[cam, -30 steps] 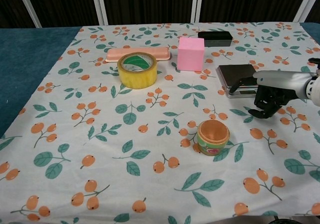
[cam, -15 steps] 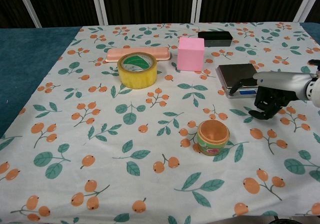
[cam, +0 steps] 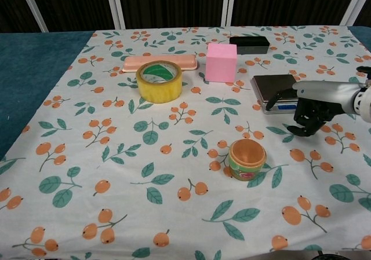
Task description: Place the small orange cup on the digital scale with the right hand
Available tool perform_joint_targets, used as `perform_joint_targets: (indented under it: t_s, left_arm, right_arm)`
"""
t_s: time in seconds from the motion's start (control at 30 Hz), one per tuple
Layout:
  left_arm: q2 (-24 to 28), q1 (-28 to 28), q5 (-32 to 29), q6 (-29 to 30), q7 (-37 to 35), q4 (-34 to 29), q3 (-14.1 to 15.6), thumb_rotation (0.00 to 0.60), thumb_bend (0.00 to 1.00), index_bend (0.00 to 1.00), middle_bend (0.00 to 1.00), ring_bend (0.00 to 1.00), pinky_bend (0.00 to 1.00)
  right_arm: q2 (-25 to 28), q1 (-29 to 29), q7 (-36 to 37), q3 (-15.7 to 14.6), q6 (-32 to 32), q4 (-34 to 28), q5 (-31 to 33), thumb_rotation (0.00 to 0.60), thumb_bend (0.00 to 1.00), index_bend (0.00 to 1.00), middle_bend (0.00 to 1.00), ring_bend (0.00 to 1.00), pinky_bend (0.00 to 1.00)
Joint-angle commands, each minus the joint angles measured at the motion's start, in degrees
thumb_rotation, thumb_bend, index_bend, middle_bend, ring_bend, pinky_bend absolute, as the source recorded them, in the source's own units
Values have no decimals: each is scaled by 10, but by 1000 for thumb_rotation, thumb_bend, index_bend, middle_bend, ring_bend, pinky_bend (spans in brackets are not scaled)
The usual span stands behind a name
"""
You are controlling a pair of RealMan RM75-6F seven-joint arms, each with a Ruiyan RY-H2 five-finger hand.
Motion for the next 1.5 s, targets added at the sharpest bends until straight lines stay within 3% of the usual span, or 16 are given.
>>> perform_joint_targets:
  t_s: [0.03,0.1,0.13,0.2,0.27,0.37,0.43,0.7,1.0,1.23,1.5]
  left_arm:
    - [0,0,0,0,0,0,0,600,124,11,0,0,157]
    - [0,0,0,1,-1,-1,0,600,124,11,0,0,157]
    - [0,0,0,1,0,0,0,600,124,11,0,0,157]
    - [0,0,0,0,0,0,0,600,124,11,0,0,158]
    - [1,0,-1,-1,0,-1,0,600,124,11,0,0,157]
    - [1,0,-2,-2,1,-2,0,600,124,11,0,0,157]
    - [1,0,-2,-2,1,-2,0,600,124,11,0,0,157]
    - [1,1,-1,-2,5,-3,1,600,124,12,0,0,158]
    - [1,1,-2,-2,5,-4,1,600,124,20,0,0,157]
    - [2,0,-2,-2,3,-3,1,600,124,21,0,0,158]
    - [3,0,-3,-3,2,-4,1,600,124,22,0,0,165]
  right_arm:
    - [4,-3,6,7,10,-6,-7,600,394,177,892,987,972]
    - [8,-5,14,12,19,-13,-14,600,353,161,858,961,945]
    - [10,-8,18,15,25,-17,-19,600,321,145,789,914,898]
    - [14,-14,28,20,40,-25,-32,600,267,115,592,771,756]
    - [19,-22,40,22,52,-34,-48,600,206,93,339,529,529]
    - [33,-29,52,14,53,-49,-69,600,139,83,139,297,321]
    - [43,-34,55,8,54,-61,-85,600,124,79,83,236,280]
    - [58,-54,51,-27,72,-105,-157,600,122,77,62,211,261]
    - [27,-63,15,-55,88,-133,-208,600,122,77,89,216,261]
    - [-8,-61,-8,-54,92,-131,-217,600,122,84,134,245,261]
    - [-40,-61,-32,-50,98,-114,-214,600,149,118,235,358,314]
